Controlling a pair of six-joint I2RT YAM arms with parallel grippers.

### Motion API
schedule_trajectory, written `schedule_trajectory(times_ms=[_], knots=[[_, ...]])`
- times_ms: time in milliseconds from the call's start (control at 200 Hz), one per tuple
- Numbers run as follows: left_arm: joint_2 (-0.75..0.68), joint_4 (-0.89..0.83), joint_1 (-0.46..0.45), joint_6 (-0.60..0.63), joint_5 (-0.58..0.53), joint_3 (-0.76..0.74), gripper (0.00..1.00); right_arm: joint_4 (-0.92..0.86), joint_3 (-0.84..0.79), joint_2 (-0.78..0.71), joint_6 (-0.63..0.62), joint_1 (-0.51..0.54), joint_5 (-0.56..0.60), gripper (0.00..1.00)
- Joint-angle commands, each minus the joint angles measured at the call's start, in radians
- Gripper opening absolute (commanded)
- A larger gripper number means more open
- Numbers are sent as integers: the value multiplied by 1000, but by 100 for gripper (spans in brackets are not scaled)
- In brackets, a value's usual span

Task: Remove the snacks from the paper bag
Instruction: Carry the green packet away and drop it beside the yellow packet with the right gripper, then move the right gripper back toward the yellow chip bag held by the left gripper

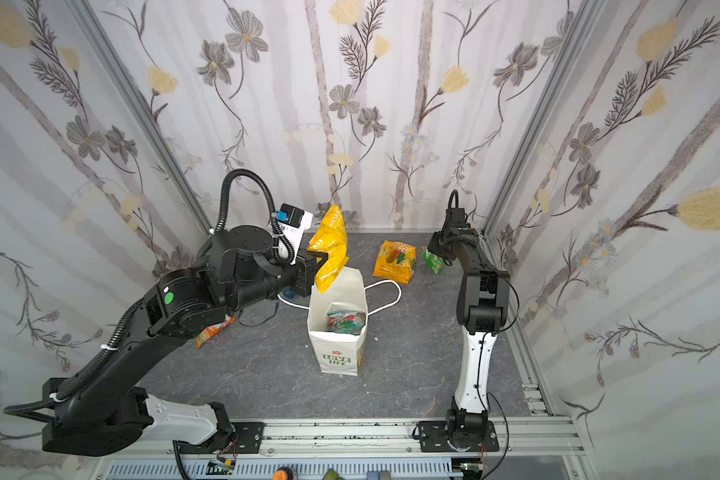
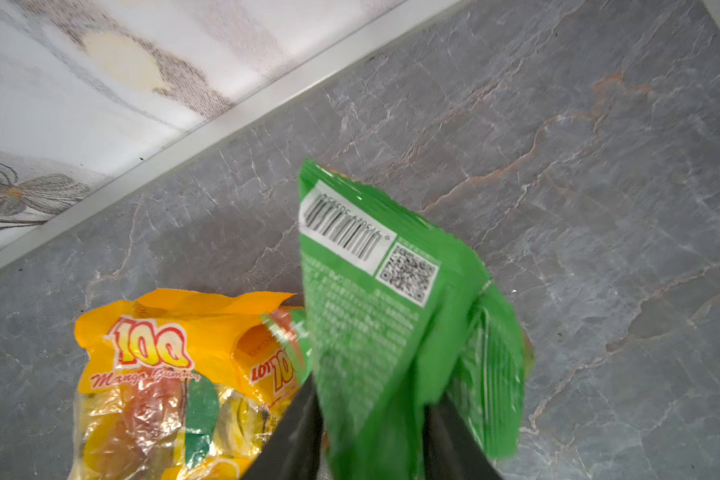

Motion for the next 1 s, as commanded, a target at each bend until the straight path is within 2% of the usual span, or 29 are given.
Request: schedule_trajectory(times_ms=[0, 80, 240, 430, 629, 724, 859, 999], knots=[[1, 4, 1, -6, -14, -4, 0, -8, 11, -3, -10, -2, 1, 51], [-2, 6, 1, -11, -8, -3, 0, -10, 11, -28, -9, -2, -5, 60], [-8, 22, 2, -24, 10, -11, 0, -11, -20, -151, -1, 1, -38, 70], [-14, 62, 1, -42, 49, -13, 0, 94, -198, -440, 47, 10, -172, 77], [-22, 138, 1, -64, 94, -23, 0, 370, -512, -814, 162, 38, -388, 83], [-32, 198, 3, -75, 119, -37, 0, 508, -644, -995, 213, 70, -472, 90], [-41, 296, 7, -94, 163, -60, 0, 678, -779, -1168, 320, 114, -588, 99], [-44, 394, 22, -142, 234, -78, 0, 872, -888, -1294, 484, 126, -669, 100]])
